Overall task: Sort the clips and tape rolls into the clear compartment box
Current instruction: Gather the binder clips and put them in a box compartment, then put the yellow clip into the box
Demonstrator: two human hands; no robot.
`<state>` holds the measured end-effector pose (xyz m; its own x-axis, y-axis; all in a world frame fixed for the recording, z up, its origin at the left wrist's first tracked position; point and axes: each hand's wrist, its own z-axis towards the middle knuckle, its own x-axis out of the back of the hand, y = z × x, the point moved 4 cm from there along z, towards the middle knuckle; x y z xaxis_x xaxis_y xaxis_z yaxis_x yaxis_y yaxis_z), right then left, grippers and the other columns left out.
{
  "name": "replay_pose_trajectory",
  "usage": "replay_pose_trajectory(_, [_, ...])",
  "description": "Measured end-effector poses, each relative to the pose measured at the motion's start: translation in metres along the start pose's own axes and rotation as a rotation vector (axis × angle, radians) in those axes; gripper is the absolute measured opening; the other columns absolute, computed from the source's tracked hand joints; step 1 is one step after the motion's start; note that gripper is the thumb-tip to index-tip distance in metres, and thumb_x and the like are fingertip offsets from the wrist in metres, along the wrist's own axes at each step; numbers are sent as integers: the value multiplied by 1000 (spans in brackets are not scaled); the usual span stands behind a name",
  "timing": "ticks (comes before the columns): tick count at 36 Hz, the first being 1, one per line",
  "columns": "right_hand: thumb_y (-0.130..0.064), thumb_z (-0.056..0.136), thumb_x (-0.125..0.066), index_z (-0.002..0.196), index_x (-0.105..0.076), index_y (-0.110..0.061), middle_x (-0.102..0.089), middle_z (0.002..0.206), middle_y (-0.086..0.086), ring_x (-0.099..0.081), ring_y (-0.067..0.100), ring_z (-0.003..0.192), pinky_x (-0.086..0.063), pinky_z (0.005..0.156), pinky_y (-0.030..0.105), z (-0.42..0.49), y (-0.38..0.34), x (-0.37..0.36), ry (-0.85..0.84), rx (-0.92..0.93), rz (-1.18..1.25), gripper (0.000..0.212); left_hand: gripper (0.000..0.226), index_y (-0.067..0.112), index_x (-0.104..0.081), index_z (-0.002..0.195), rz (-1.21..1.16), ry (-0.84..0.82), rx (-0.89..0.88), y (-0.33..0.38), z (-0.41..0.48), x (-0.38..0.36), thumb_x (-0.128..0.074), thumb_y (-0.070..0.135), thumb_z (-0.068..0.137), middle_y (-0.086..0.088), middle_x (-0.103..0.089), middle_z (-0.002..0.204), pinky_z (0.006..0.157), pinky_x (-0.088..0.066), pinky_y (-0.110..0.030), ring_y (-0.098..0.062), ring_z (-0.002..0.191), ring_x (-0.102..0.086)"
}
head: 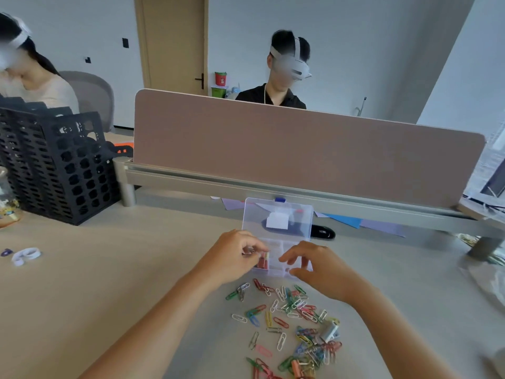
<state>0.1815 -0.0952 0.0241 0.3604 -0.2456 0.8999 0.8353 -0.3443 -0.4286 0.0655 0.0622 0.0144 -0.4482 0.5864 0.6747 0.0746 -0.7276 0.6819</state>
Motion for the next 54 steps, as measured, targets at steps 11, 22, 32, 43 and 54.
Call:
replay_pose_trajectory(11, [-19, 80, -72, 84, -70, -36, -67, 92, -16, -54, -1, 77, -41, 69, 11, -81, 38, -2, -28, -142, 132, 18, 12, 27, -77, 85, 151, 19, 228, -14, -47, 0, -70, 17, 83, 13, -64, 81, 62, -40, -11, 0, 72, -59])
replay_pose_trajectory(22, [-9, 73, -73, 77, -73, -30, -64, 86, -8, -52, -2, 72, -43, 66, 11, -95, 28, -18, -23, -165, 200, 22, 12, 25, -78, 94, 211, -104, 197, 1, -59, -24, -67, 25, 88, 12, -64, 89, 80, -50, -26, -6, 83, -62])
replay_pose_trajectory(32, [-12, 84, -68, 81, -73, -34, -69, 80, -12, -54, 1, 71, -42, 66, 11, -91, 29, -17, 334, -172, 373, 23, 14, 36, -75, 97, 36, -248, 86, 31, -65, -46, -72, 35, 83, 24, -63, 85, 72, -44, -13, 10, 76, -56])
replay_pose_trajectory(43, [-33, 91, -54, 126, -57, -37, -50, 117, -4, -43, 22, 109, -29, 85, 34, -99, 60, -25, 493, -456, -269, 35, 39, 51, -70, 97, 87, -407, -19, 37, -70, -63, -82, 55, 60, 26, -53, 101, 99, -40, -31, 3, 107, -43])
replay_pose_trajectory(54, [-40, 89, -55, 115, -62, -39, -54, 118, -11, -44, 17, 111, -24, 85, 32, -97, 61, -26, 410, -484, -231, 27, 27, 45, -69, 108, 81, -302, -121, 51, -74, -72, -66, 48, 81, 23, -49, 98, 98, -28, -20, 3, 107, -37])
